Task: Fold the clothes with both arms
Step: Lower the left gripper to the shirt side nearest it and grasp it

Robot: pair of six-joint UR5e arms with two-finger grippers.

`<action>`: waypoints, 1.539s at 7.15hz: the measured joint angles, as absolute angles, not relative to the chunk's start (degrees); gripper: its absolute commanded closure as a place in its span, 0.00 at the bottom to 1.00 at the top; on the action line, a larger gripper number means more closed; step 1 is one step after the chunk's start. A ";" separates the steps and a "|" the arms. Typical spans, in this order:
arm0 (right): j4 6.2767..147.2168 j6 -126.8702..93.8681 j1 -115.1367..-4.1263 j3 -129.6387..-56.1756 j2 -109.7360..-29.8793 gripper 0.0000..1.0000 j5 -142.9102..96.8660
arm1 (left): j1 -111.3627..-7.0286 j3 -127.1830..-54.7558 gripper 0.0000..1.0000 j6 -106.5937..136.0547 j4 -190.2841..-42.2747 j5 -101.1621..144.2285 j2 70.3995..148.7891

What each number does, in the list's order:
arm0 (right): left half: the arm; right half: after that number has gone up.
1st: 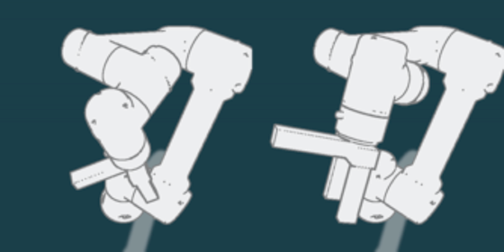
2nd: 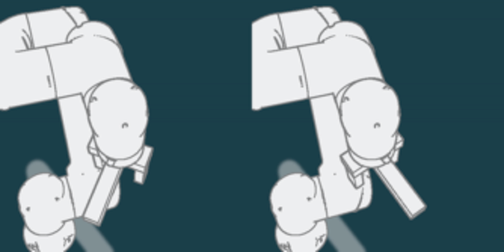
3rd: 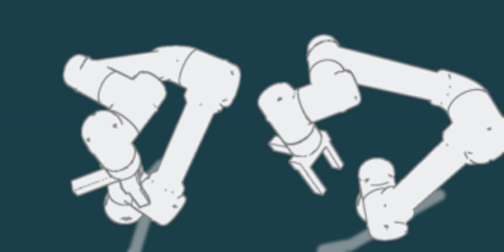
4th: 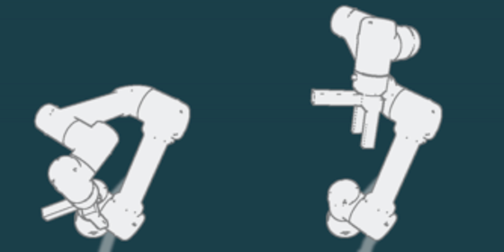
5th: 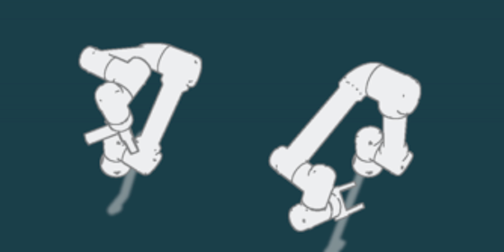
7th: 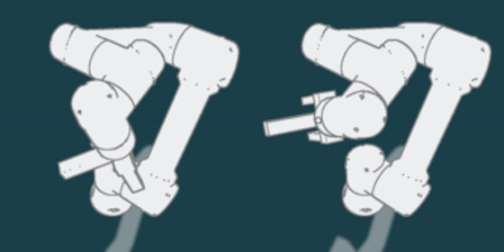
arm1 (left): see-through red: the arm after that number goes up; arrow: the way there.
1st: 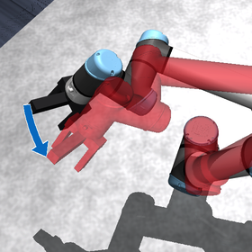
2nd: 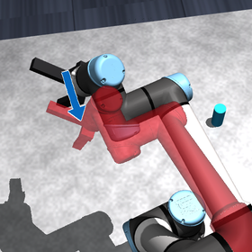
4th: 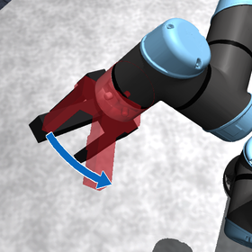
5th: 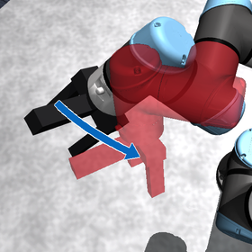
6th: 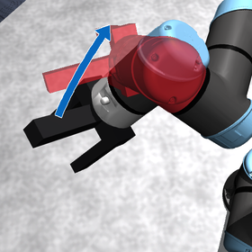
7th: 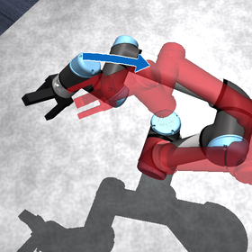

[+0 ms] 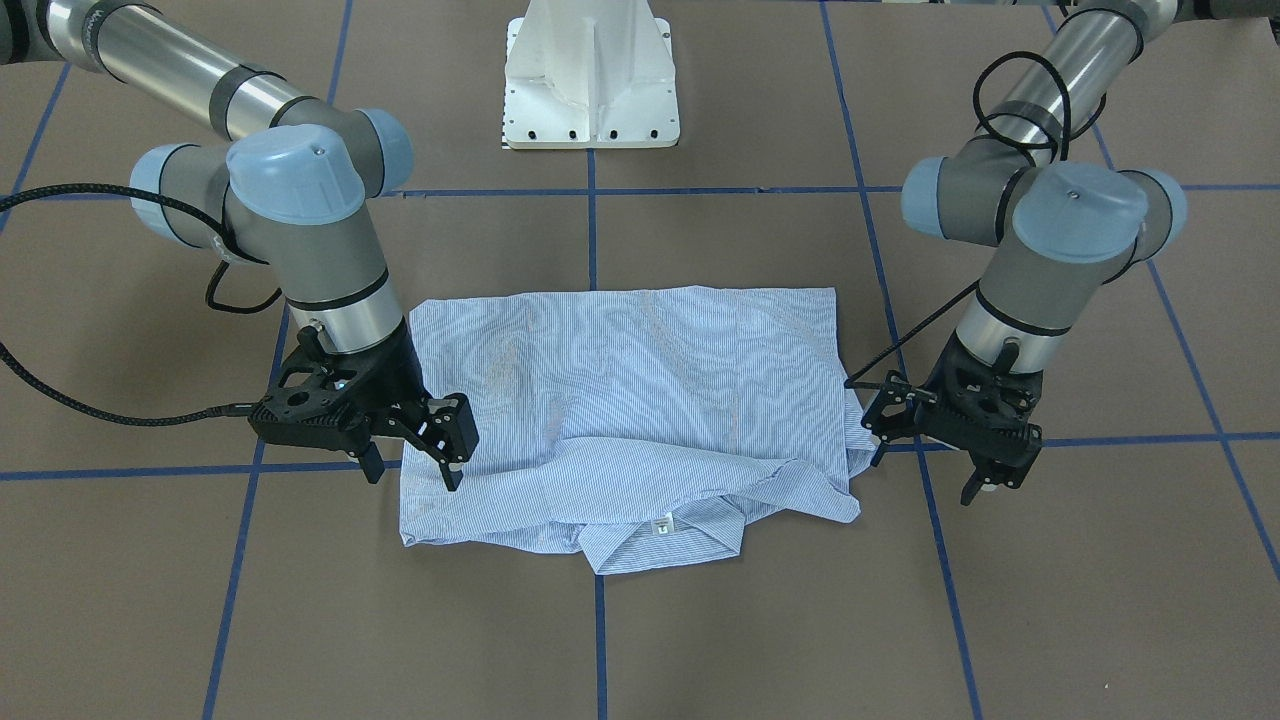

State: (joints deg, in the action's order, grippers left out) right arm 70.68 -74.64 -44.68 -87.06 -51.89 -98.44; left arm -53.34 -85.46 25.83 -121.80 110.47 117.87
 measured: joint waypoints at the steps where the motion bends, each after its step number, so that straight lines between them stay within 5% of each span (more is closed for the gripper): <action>1: 70.62 -74.63 -44.68 -87.13 -52.04 0.00 -98.59 | -53.09 -86.84 0.00 28.40 -126.30 111.39 114.19; 4: 70.58 -74.75 -44.61 -87.33 -52.27 0.00 -98.46 | -47.21 -89.80 0.00 42.42 -144.42 111.20 102.71; 9: 70.58 -74.81 -44.53 -87.43 -52.35 0.00 -98.25 | -35.69 -99.28 0.02 54.27 -141.35 103.72 95.28; 11: 70.56 -75.07 -44.36 -87.50 -52.57 0.00 -98.19 | -34.49 -99.72 0.21 55.95 -138.52 101.79 95.38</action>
